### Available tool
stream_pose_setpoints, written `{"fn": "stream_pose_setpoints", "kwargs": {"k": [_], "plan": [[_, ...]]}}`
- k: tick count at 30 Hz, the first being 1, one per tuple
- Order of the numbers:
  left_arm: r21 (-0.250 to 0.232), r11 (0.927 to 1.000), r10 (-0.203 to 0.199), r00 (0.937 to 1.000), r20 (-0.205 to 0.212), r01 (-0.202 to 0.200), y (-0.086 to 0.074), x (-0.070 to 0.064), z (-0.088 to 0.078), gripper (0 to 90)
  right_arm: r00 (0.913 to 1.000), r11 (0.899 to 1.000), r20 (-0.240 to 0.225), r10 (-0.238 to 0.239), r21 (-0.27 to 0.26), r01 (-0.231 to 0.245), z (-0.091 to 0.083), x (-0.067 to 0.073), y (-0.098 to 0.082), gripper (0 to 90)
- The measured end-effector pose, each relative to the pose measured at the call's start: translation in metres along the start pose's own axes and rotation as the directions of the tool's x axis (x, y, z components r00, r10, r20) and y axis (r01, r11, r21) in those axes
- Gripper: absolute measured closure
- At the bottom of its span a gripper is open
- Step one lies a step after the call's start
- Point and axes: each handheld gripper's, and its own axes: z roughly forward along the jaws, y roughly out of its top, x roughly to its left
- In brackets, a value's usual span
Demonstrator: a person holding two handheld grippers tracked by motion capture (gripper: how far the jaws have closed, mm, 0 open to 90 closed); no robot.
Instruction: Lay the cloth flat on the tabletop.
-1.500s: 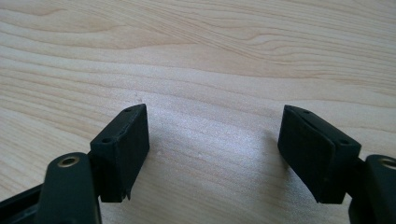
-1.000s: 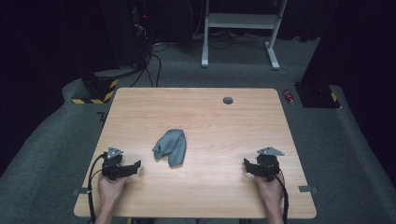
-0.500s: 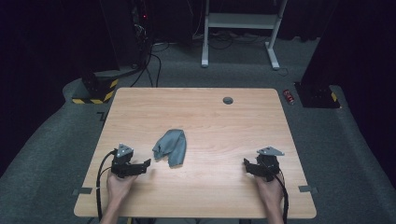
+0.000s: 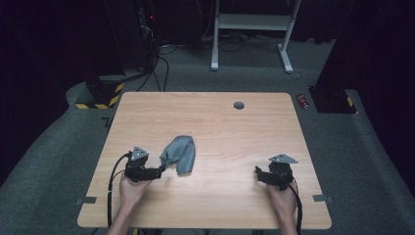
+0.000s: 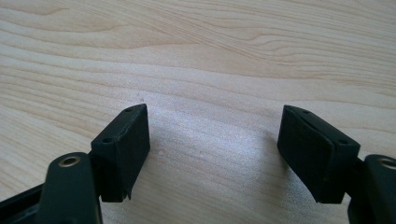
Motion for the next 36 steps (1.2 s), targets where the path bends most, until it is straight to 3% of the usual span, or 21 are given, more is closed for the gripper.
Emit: {"fn": "stream_pose_setpoints", "kwargs": {"k": [6, 15, 25, 29, 33, 36], "plan": [[-0.009, 0.9999, -0.011, 0.9994, 0.032, 0.012, 0.006, -0.003, 0.006, 14.2, 1.0000, 1.000, -0.001, -0.001, 0.000, 0.001, 0.000, 0.000, 0.000, 25.3], [-0.004, 0.9999, 0.011, 0.9988, 0.048, -0.011, 0.018, -0.010, 0.017, 13.6, 1.0000, 1.000, -0.001, -0.002, 0.000, 0.002, 0.000, 0.000, 0.000, 25.3], [0.021, 0.9997, 0.008, 0.9979, 0.065, -0.009, 0.018, -0.018, 0.036, 15.1, 1.0000, 1.000, -0.001, -0.002, 0.000, 0.002, 0.000, 0.000, 0.000, 25.3], [0.031, 0.9992, 0.025, 0.9977, 0.063, -0.027, 0.019, -0.022, 0.042, 15.5, 1.0000, 1.000, -0.001, -0.002, -0.001, 0.002, 0.000, 0.000, 0.000, 25.3], [0.070, 0.9966, 0.040, 0.9980, 0.048, -0.043, 0.020, -0.024, 0.048, 17.2, 1.0000, 1.000, -0.001, -0.002, 0.000, 0.002, 0.000, 0.000, 0.000, 25.4], [0.090, 0.9931, 0.073, 0.9970, 0.025, -0.075, 0.025, -0.030, 0.054, 19.4, 1.0000, 1.000, -0.002, -0.003, -0.001, 0.003, 0.000, 0.000, 0.000, 25.6]]}}
